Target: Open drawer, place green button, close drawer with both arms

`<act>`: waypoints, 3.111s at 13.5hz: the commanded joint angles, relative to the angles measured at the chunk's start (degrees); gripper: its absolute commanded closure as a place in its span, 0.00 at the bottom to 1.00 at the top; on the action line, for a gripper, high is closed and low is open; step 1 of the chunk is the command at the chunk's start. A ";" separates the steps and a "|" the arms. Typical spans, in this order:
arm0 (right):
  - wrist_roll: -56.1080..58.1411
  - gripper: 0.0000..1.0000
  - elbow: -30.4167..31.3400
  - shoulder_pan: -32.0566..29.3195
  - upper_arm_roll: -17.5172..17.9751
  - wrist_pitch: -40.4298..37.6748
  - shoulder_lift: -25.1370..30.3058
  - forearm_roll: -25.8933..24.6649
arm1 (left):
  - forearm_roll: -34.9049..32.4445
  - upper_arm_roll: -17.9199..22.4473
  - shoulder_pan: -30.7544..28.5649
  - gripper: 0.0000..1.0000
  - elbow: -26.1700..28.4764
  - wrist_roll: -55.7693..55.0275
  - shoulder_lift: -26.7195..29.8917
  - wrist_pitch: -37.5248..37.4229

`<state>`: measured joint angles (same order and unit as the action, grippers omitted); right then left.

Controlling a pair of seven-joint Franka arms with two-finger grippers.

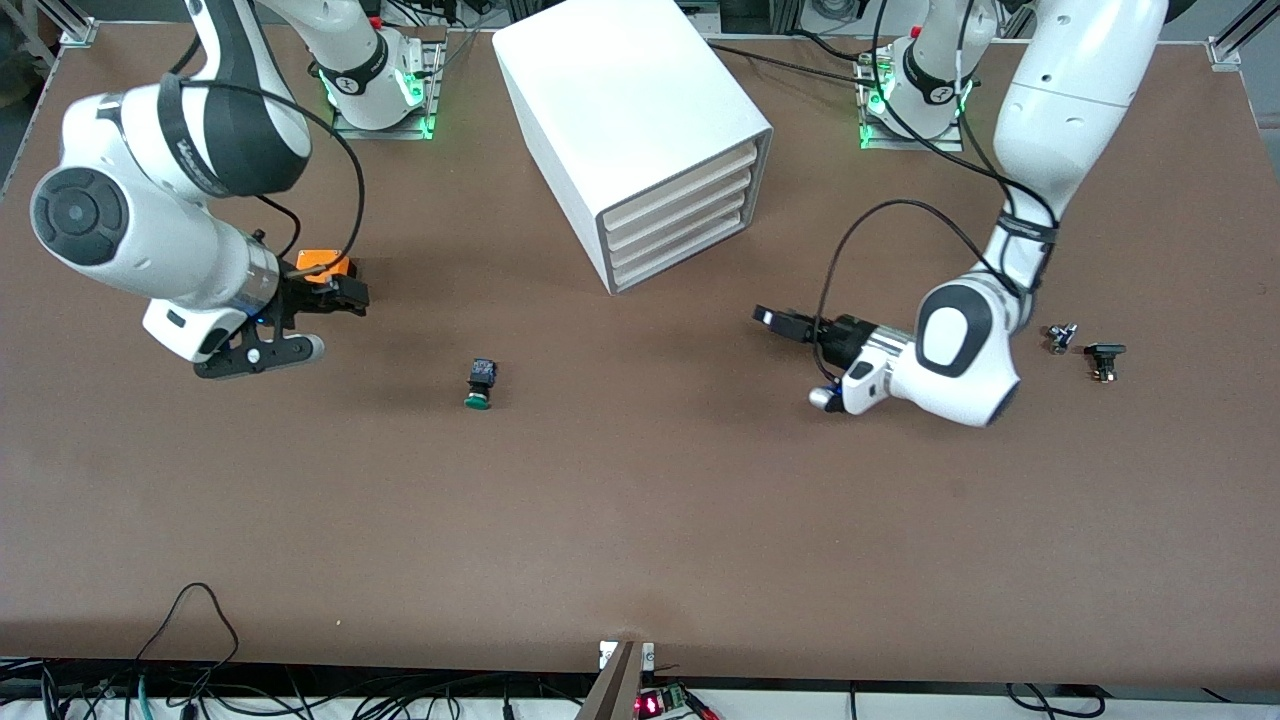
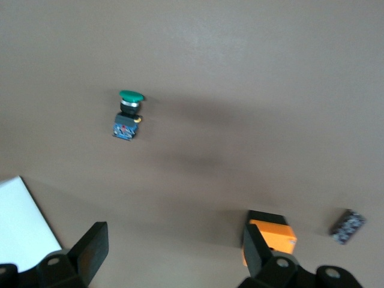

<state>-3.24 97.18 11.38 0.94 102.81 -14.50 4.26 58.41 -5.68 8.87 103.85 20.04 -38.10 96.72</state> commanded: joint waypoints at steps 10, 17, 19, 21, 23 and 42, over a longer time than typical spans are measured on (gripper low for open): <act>-9.33 0.00 2.39 8.57 -0.42 16.88 -13.18 1.54 | 6.10 -11.64 3.17 0.35 14.98 8.78 1.63 10.93; -14.25 0.00 3.81 9.36 -0.33 22.43 -18.01 1.54 | 1.30 -10.68 2.83 1.00 14.46 10.53 1.54 14.46; -14.52 0.00 3.81 9.36 -0.33 24.88 -19.33 1.54 | 0.04 -7.61 1.42 1.00 11.74 9.23 1.98 14.37; -14.52 0.00 3.81 9.45 -0.33 27.00 -20.56 1.45 | 0.04 -4.62 0.98 1.00 8.58 6.26 1.98 14.46; -14.52 0.00 3.81 9.79 -0.33 27.79 -21.44 1.45 | -0.23 -2.33 0.63 1.00 6.29 5.01 2.07 14.63; -15.31 0.60 2.58 11.20 -0.33 29.11 -22.94 1.54 | -0.14 -2.58 -10.98 0.00 11.47 5.09 18.59 31.95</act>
<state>-18.49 100.68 22.28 0.76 131.81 -37.99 5.50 58.48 -7.48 -0.67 112.83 25.26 -22.70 128.05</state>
